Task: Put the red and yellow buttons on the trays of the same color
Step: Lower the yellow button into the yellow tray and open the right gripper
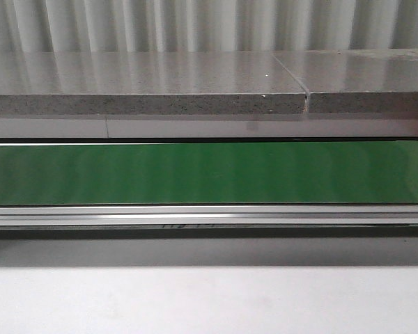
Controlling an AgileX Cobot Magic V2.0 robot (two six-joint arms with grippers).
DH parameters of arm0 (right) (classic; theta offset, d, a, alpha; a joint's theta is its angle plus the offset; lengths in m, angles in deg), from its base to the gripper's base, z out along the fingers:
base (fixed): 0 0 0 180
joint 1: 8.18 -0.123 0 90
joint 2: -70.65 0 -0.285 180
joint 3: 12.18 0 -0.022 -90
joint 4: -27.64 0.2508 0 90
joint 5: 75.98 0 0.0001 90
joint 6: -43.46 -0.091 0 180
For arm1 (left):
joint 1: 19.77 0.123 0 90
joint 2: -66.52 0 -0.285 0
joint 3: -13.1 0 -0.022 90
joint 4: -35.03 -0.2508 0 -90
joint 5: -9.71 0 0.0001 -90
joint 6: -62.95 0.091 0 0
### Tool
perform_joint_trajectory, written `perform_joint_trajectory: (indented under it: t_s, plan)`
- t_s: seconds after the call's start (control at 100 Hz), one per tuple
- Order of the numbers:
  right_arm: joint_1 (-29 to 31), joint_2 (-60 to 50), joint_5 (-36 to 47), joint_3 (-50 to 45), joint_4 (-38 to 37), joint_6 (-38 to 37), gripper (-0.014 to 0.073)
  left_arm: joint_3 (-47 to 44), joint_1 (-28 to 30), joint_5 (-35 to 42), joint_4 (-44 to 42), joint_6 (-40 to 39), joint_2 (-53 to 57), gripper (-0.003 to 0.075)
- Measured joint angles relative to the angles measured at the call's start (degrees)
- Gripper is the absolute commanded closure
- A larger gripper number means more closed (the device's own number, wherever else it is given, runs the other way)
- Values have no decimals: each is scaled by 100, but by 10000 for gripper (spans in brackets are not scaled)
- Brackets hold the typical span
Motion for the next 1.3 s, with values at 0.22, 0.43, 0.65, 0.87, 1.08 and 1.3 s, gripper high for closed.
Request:
perform_joint_trajectory:
  t_s: [0.22, 0.43, 0.65, 0.87, 1.08, 1.3]
  plan:
    - [82, 444, 83, 0, -39, -12, 547, 0, 0, 0, 0, 0, 0, 740]
    - [119, 730, 119, 0, -79, -12, 528, 0, 0, 0, 0, 0, 0, 740]
    - [119, 841, 165, 0, -79, -12, 267, 0, 0, 0, 0, 0, 0, 740]
    - [119, 841, 188, 0, -79, -12, 95, 0, 0, 0, 0, 0, 0, 740]
    - [119, 735, 164, 0, -79, -12, 95, 0, 0, 0, 0, 0, 0, 740]
    - [119, 209, 155, 0, -79, -12, 95, 0, 0, 0, 0, 0, 0, 740]
